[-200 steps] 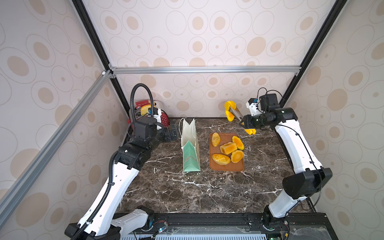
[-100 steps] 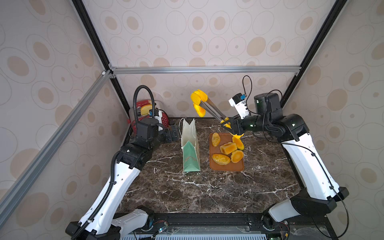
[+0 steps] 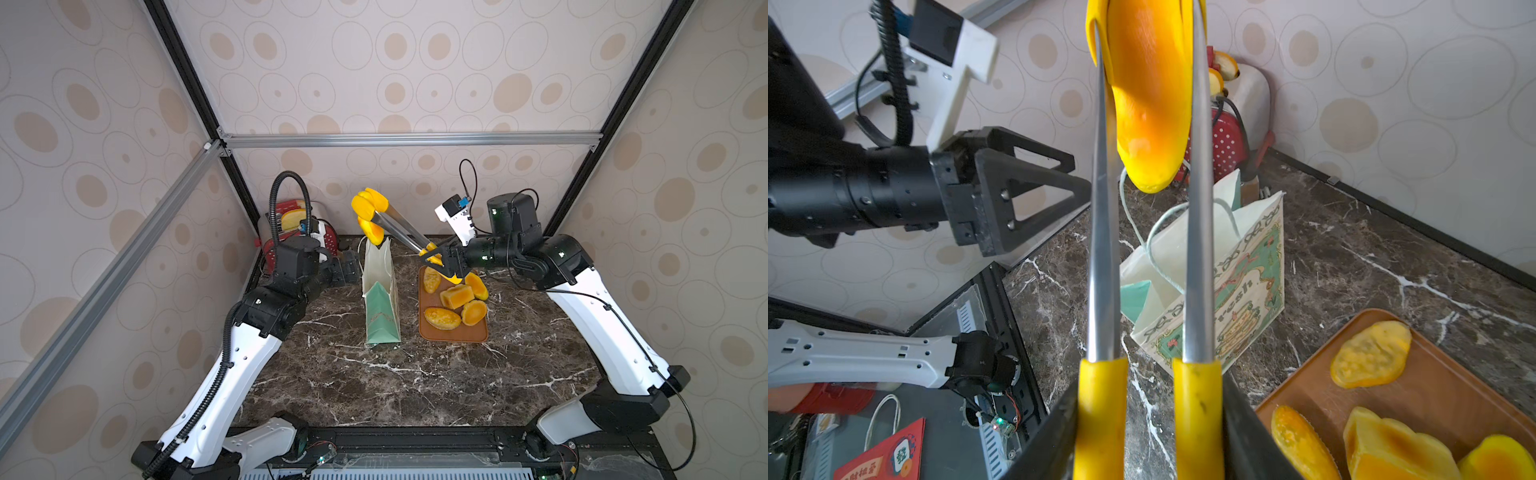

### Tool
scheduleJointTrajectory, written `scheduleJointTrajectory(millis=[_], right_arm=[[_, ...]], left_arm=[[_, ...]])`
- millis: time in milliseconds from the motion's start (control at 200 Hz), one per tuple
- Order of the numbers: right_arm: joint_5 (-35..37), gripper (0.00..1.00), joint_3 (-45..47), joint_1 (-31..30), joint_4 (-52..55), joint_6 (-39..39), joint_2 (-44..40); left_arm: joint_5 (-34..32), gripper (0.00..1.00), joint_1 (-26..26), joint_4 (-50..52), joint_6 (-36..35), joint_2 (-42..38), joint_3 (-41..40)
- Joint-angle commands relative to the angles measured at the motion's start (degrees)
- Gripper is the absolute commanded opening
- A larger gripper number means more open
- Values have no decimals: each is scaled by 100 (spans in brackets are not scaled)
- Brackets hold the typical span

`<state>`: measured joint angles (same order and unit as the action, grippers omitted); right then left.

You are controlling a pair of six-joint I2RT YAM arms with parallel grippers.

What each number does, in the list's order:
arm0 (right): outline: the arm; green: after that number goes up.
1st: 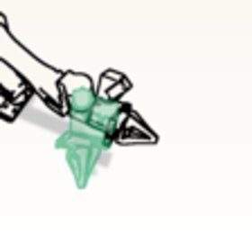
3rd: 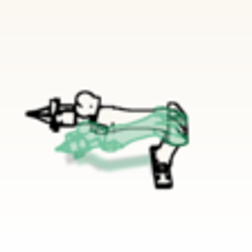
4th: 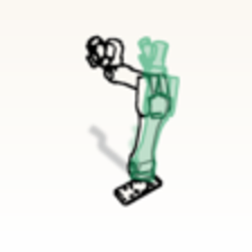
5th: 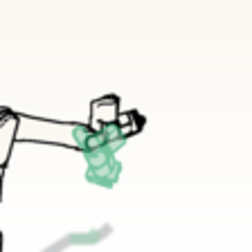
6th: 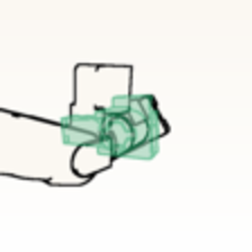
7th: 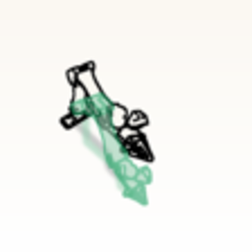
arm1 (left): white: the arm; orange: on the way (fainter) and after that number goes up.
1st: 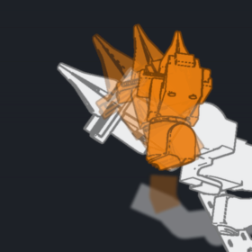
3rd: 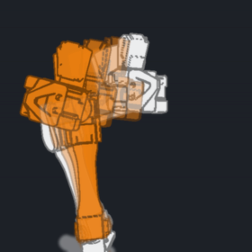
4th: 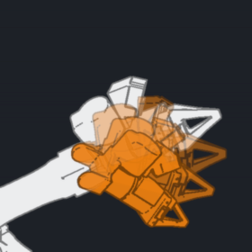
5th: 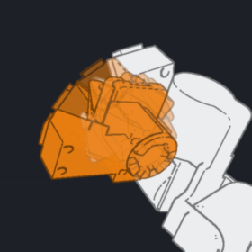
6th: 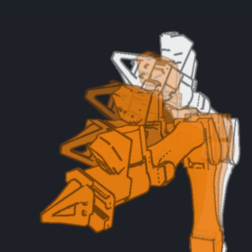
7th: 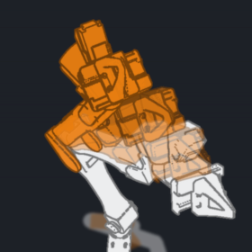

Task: Pack bread into a paper bag
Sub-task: Place the fake bread in the paper bag.

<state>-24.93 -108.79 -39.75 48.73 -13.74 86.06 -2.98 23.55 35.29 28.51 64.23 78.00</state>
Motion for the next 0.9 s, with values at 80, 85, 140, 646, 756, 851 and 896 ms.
scheduleJointTrajectory(millis=[80, 85, 140, 646, 756, 851, 896], right_arm=[[59, 49, 647, -1, -630, -37, -472], [59, 49, 661, -4, -633, -39, -479], [75, 49, 757, 0, -658, -68, -536], [118, 69, 961, 0, -764, -180, -752], [301, 69, 924, -4, -788, -175, -878], [779, 70, 806, 2, -621, -87, -1047], [1051, 70, 729, 10, -491, -38, -1122]], left_arm=[[-141, 99, 45, 258, -4, -73, 99], [-141, 99, 45, 254, -12, -75, 101], [-154, 99, 47, 259, -12, -68, 110], [-181, 99, 53, 293, -12, -106, 158], [-182, 99, 53, 297, -6, -103, 196], [-126, 99, 64, 295, 14, -71, 238], [-125, 99, 88, 294, 6, -55, 256]])
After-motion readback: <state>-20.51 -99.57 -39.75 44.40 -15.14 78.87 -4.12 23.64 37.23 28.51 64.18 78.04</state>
